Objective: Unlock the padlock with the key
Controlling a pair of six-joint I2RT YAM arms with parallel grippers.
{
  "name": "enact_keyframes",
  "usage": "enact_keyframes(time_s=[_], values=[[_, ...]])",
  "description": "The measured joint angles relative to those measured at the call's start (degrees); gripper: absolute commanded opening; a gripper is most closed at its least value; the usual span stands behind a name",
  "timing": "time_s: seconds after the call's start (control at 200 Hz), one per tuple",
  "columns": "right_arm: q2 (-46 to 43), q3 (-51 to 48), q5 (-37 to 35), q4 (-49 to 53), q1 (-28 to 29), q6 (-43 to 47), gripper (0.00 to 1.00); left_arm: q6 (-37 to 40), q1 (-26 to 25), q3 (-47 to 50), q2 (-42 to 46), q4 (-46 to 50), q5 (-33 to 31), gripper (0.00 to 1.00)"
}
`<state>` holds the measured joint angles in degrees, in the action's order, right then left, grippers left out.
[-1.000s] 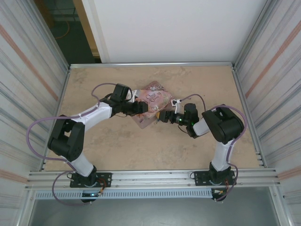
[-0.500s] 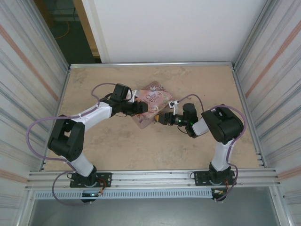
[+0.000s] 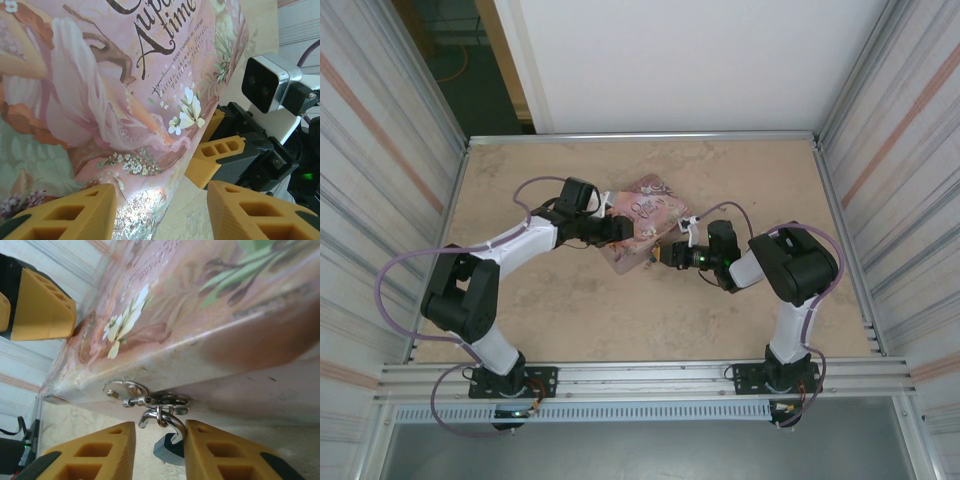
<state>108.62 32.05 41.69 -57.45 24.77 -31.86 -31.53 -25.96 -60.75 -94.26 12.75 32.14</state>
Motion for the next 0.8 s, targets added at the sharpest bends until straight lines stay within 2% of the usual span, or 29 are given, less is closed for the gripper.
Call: enact_keyframes(time_s=[0.17, 0.256, 0.526, 0.802], values=[[-0.57, 0.0, -0.92, 2.47, -0.02, 1.14, 0.1, 0.0, 0.0, 0.0, 0.04, 0.09, -0.02, 0.52], [-0.98, -0.02, -1.36, 3.41, -0.02, 1.11, 0.0, 0.0, 0.0, 0.0, 0.09, 0.26, -0.17, 0.52], [-1.77, -0.9, -2.86, 3.06, 0.02, -1.14, 0.0, 0.0, 0.0, 0.37, 0.46, 0.0, -0.24, 0.52], [-2.19, -2.99, -5.99, -0.87, -0.02, -9.4, 0.0, -0.02, -0.17, 2.08, 1.44, -1.99, -0.28, 0.52]])
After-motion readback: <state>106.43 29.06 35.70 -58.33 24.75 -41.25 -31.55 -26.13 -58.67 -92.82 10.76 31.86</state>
